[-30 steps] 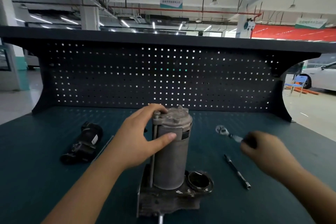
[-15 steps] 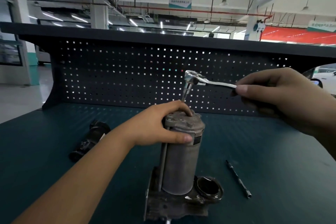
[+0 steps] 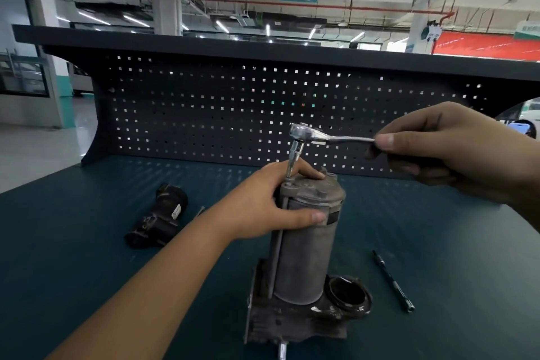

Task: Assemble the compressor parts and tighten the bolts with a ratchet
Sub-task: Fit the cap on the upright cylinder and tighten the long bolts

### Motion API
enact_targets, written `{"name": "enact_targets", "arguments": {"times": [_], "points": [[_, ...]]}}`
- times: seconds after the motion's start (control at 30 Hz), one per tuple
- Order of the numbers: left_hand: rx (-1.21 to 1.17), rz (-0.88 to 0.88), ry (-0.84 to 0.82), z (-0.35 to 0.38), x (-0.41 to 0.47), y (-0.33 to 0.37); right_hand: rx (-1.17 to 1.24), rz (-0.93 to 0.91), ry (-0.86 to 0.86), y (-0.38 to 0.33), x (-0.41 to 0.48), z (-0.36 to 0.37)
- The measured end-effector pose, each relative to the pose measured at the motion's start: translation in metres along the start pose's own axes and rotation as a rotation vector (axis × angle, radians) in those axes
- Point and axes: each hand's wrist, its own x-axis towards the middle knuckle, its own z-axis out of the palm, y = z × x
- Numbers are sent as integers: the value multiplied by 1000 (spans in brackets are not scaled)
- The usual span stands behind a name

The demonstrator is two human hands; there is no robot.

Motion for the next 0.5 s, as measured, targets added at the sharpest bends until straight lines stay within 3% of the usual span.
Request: {"name": "enact_targets", "arguments": {"times": [0.5], "points": [[13, -20, -17, -3, 1, 1, -34, 20, -12, -3, 1, 0]]}}
